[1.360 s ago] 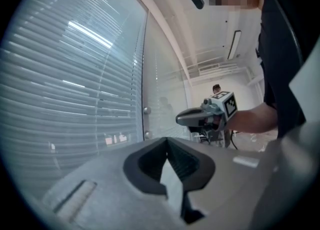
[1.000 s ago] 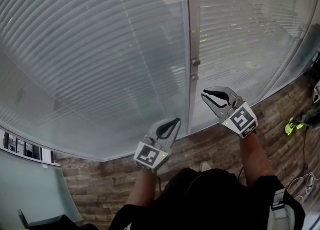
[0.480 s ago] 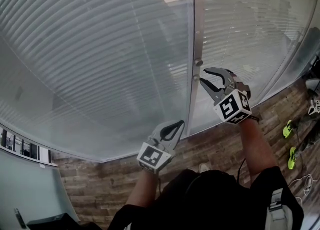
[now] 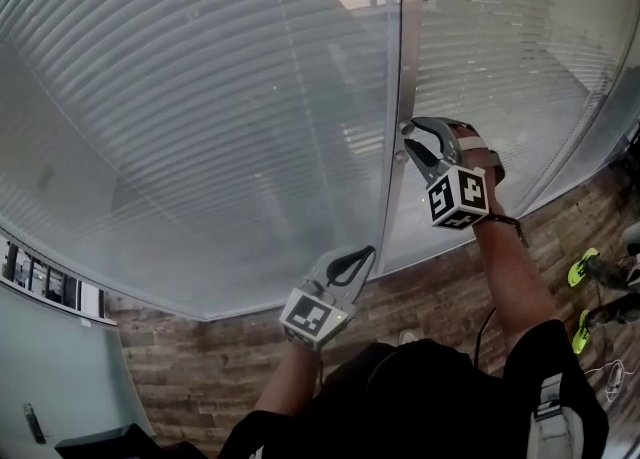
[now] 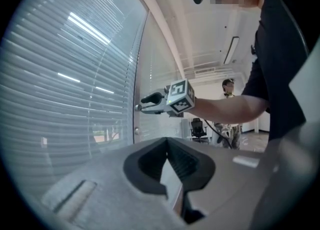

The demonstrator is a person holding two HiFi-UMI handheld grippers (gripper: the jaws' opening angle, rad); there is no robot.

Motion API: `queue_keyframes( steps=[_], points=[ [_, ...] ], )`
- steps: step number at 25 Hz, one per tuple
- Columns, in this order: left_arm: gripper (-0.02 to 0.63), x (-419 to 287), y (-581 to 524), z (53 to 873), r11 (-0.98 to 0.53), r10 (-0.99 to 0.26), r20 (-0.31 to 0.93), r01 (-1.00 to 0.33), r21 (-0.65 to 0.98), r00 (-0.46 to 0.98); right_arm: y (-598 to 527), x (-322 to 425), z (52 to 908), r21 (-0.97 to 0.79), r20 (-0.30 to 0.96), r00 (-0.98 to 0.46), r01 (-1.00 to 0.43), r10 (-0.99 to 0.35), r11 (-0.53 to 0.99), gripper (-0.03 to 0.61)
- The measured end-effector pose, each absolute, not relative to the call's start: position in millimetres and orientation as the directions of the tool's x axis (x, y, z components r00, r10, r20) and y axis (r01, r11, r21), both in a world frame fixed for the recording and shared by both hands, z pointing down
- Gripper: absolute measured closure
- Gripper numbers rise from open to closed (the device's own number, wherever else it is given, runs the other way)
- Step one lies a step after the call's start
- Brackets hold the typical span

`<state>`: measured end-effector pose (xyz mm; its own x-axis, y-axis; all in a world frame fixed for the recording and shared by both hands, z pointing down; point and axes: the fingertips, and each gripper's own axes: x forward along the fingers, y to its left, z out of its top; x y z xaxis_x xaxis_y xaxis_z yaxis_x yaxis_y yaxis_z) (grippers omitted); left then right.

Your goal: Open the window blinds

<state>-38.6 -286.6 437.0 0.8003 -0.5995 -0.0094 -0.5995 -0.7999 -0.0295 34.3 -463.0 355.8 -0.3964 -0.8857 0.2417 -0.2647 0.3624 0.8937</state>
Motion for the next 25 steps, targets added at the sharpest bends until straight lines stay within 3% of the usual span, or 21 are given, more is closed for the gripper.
queue_keyframes(
  steps=[12, 17, 25],
  points=[
    [0.611, -55.7, -275.9, 433.9, -0.764, -0.644, -0.004, -0.643, -0.04, 0.765, -477.0, 25.3, 367.8, 0.927, 0.237, -0.351, -0.197, -0.906, 0.319, 0.411],
    [0.611, -58.2, -274.5, 426.0, -0.756, -0.654, -0.01, -0.653, -0.038, 0.757, -481.3, 26.9, 360.9, 0.933, 0.2, -0.323, -0.225, -0.925, 0.281, 0.452],
    [0.611, -63.0, -267.9, 430.1, -0.756, -0.654, -0.001, -0.654, -0.037, 0.756, -480.0, 27.1, 356.5, 0.925, 0.18, -0.306, -0.271, -0.935, 0.267, 0.457]
  ],
)
